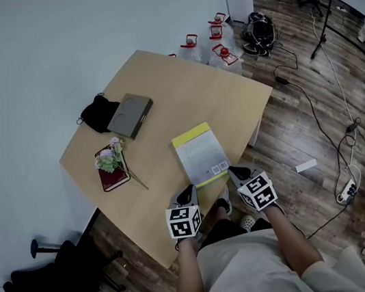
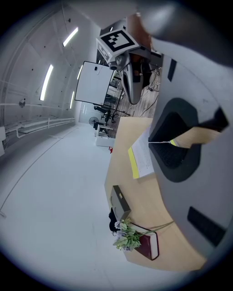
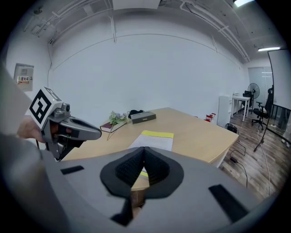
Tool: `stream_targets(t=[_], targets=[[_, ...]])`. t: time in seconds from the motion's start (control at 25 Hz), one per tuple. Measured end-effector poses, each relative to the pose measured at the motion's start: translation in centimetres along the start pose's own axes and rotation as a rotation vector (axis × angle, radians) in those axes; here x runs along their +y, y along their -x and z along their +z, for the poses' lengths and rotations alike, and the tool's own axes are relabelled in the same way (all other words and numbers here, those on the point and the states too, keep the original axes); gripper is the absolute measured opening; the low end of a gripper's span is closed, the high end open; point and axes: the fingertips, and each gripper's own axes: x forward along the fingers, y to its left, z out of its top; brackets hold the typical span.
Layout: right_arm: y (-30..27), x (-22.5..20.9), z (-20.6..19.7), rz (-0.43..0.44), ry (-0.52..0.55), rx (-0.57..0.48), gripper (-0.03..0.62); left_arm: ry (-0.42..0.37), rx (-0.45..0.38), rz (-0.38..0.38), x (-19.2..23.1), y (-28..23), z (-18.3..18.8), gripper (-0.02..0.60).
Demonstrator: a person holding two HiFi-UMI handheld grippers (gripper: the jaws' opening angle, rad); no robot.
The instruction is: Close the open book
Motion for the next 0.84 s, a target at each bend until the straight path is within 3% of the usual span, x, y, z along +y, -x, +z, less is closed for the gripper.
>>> stream_targets(t=[0.84], targets=[[0.68,0.45,0.37,0.018,0.015,-0.014,0.008,-0.003,-0.007,0.005,-0.5,0.53,0.05,0.023]])
